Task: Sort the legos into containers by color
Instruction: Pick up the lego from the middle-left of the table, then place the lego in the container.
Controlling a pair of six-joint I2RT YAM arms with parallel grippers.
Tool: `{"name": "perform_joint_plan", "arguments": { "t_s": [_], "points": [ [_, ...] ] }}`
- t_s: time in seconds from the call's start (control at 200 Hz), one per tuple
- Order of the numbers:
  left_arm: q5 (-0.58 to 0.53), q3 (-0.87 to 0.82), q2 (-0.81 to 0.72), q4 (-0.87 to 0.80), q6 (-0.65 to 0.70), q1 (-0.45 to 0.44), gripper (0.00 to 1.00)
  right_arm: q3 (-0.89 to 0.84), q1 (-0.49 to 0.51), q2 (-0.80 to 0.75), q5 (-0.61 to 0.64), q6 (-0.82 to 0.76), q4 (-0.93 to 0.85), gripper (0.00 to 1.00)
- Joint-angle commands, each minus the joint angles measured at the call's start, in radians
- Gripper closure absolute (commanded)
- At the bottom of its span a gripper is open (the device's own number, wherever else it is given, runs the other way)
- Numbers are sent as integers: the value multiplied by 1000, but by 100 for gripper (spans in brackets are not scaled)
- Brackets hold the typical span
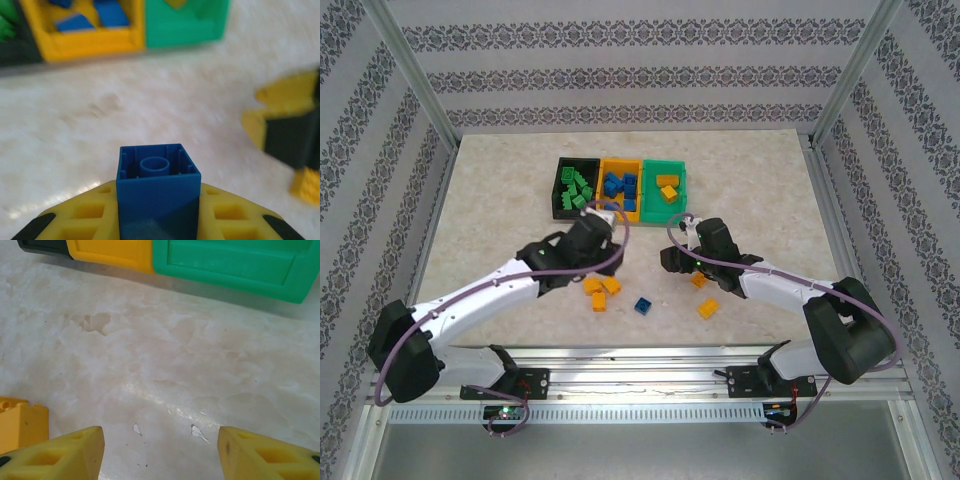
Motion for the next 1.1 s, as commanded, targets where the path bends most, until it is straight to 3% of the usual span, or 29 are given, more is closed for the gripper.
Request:
{"name": "perform_joint_plan", "arguments": {
  "t_s": [0.0,0.125,0.215,0.415,0.64,0.715,0.774,0.849,1.094],
  "points": [
    [-43,36,40,112,76,78,76,-22,-11,-19,-36,30,45,38],
    [-33,175,194,105,168,175,76,-20,-9,-14,-34,24,40,38],
    [52,329,343,49,205,240,75,-21,-10,-16,-14,11,30,38],
    [96,625,614,-61,263,299,69,-25,-12,-22,-14,9,34,38],
    [100,807,785,-126,288,314,65,-27,-11,-26,-13,8,34,38],
    [96,816,795,-140,287,314,61,-27,-11,-35,-15,6,28,38],
    [108,797,779,-139,282,314,49,-30,-11,-43,-12,6,30,38],
    [129,747,736,-119,277,311,43,-31,-12,-41,-7,7,32,38],
    [189,529,543,-106,288,272,42,-24,-12,-21,-13,10,34,38]
  ]
}}
